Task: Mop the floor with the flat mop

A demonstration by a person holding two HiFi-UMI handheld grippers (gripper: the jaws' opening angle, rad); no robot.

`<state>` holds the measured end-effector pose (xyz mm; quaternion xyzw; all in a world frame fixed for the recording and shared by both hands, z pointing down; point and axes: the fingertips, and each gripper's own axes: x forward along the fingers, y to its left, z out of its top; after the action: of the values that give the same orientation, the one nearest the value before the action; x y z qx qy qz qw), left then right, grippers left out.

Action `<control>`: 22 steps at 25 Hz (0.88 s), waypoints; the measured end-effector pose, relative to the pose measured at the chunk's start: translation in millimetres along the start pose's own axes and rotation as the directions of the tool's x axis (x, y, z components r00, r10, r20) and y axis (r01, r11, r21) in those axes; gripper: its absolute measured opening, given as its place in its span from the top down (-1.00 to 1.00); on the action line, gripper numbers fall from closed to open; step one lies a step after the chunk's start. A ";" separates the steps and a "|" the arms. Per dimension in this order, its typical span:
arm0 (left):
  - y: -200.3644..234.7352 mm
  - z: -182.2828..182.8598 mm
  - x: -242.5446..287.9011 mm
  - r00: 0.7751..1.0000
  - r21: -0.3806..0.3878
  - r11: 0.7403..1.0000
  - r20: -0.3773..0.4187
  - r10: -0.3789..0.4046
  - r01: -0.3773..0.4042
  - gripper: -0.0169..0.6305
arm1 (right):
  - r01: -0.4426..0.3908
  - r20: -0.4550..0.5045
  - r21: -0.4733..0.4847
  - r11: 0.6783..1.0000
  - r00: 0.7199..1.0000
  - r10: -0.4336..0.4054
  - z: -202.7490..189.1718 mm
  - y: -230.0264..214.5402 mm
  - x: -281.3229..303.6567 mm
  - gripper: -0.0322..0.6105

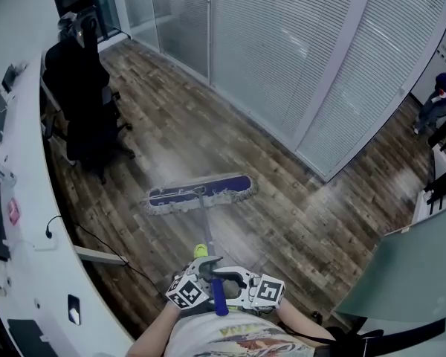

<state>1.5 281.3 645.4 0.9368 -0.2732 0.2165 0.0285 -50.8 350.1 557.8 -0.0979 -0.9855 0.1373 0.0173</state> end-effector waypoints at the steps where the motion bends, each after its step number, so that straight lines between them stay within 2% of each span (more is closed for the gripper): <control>1: 15.2 -4.5 0.9 1.000 -0.005 1.000 -0.006 -0.002 0.002 0.36 | -0.001 -0.014 -0.004 1.000 1.000 0.001 0.1 -14.3 7.0 -0.03; 6: 115.6 -17.6 -7.8 1.000 -0.026 1.000 -0.027 0.003 -0.004 0.34 | -0.001 -0.066 0.003 1.000 0.998 0.001 17.8 -100.5 55.1 -0.03; 13: 254.7 -14.3 -36.1 0.999 -0.047 0.998 0.028 0.033 -0.031 0.34 | -0.015 -0.029 0.009 1.000 0.999 0.016 79.1 -208.3 128.5 -0.03; 22: 355.8 -18.1 -28.9 0.995 -0.076 0.994 0.061 0.077 -0.073 0.34 | -0.029 -0.053 0.009 1.000 0.998 0.029 103.4 -297.6 157.9 -0.03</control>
<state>-214.0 -3.2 626.6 0.9306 -0.3168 0.1773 0.0462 -268.0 73.1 541.1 -0.1157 -0.9827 0.1388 0.0417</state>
